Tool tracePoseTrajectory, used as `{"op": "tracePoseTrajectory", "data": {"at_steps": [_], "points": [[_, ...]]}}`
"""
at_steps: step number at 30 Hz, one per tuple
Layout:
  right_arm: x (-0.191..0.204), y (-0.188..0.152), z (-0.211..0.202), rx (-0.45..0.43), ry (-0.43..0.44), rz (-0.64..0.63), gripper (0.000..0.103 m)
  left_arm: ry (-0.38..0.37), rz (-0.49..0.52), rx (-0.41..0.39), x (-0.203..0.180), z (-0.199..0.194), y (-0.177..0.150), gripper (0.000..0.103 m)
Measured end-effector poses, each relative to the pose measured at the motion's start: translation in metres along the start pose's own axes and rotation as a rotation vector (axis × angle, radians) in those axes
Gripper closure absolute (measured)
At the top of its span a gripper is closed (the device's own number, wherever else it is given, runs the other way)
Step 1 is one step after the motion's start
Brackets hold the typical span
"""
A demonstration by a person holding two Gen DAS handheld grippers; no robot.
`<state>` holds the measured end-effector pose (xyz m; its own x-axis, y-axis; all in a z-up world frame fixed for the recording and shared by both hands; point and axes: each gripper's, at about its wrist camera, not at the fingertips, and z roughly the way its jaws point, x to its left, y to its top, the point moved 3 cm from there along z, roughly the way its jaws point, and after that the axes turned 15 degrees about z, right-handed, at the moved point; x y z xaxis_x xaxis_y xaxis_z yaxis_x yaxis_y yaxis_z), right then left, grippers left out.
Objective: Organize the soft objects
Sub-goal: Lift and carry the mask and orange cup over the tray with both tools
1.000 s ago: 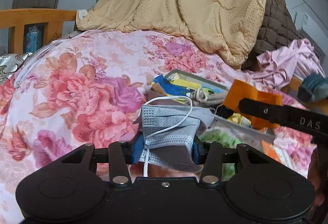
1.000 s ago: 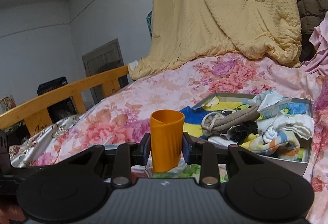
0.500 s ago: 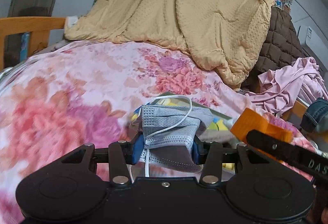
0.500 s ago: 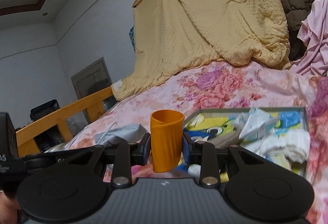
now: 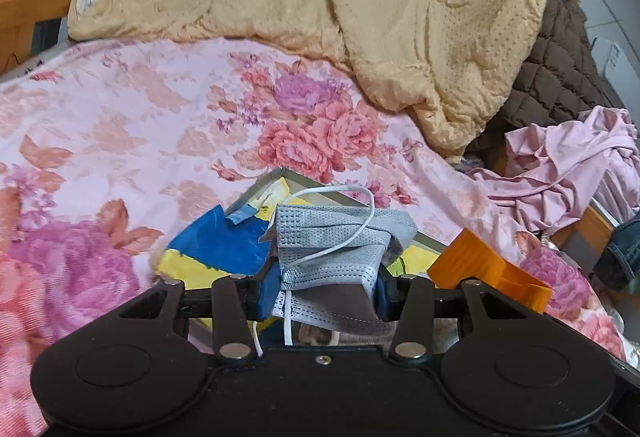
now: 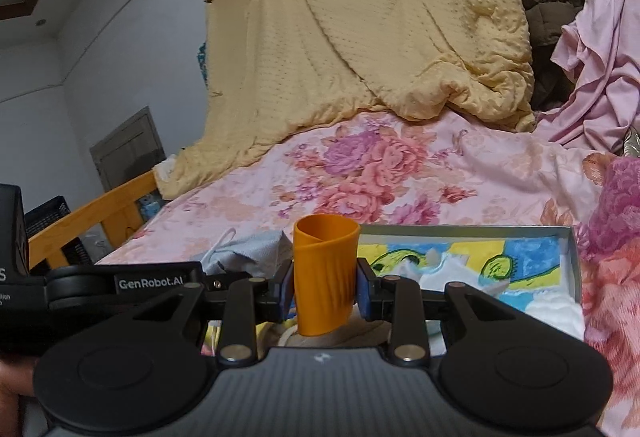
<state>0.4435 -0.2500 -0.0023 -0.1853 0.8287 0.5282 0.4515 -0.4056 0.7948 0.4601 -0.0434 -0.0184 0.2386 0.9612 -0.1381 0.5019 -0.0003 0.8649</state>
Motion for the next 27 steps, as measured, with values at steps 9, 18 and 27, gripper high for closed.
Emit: {"op": "tracePoseTrajectory", "data": {"at_steps": [9,18,27], "points": [[-0.018,0.000,0.021,0.056,-0.046,0.026,0.068,0.031,-0.049,0.133,0.002,0.044,0.003,0.055],[-0.024,0.003,0.037,0.066,-0.069,0.010,0.062,0.046,-0.041,0.177,-0.001,0.057,-0.002,0.054],[-0.028,0.004,0.042,0.076,-0.099,-0.004,0.057,0.074,-0.030,0.183,-0.005,0.063,-0.003,0.051]]}}
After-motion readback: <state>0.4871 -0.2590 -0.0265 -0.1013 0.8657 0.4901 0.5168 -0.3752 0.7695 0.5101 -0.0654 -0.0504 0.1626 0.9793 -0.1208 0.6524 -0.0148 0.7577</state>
